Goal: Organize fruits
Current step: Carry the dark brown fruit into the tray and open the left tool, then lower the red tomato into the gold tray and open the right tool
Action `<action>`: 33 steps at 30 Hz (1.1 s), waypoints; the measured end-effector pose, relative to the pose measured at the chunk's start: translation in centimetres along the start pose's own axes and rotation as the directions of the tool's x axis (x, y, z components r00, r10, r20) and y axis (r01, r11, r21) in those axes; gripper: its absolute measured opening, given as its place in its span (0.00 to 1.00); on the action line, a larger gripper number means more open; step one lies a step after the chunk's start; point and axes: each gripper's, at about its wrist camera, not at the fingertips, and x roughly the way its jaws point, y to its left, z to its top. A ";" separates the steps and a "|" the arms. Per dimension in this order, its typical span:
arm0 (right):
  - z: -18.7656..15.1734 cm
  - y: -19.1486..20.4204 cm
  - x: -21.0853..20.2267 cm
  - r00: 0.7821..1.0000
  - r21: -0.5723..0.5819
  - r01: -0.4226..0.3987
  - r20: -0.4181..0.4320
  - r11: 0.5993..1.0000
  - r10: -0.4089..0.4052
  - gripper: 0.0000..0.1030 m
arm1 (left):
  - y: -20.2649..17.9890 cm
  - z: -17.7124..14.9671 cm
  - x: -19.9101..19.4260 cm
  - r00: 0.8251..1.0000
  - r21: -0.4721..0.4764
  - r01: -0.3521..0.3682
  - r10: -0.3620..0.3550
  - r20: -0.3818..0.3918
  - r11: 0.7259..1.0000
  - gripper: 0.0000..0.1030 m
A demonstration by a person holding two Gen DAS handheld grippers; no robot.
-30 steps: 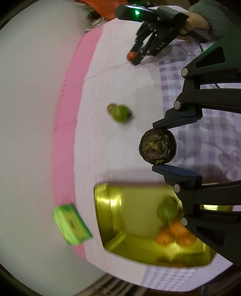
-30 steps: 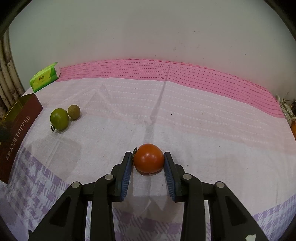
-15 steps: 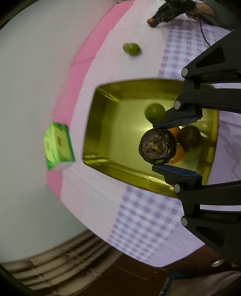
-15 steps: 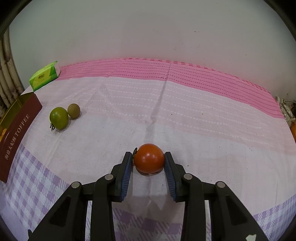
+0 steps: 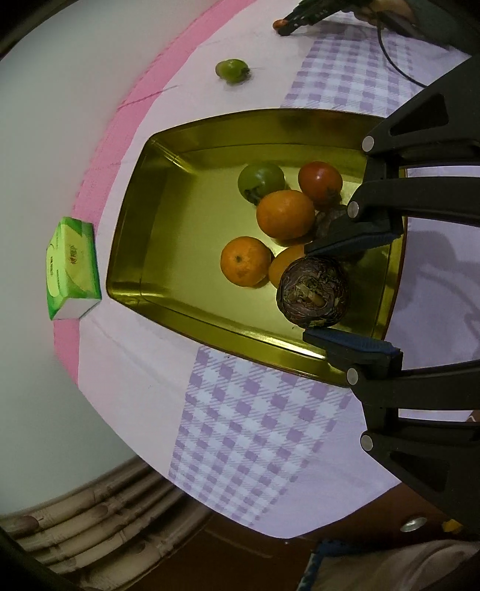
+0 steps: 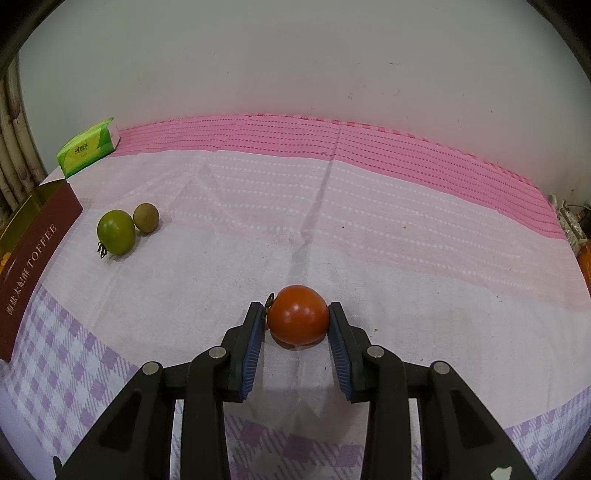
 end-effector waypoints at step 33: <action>0.7 0.8 -1.4 1.000 -0.022 0.011 0.010 1.000 -0.011 0.31 | 0.4 -0.4 -1.5 0.996 0.036 -0.006 0.003 0.086 0.999 0.71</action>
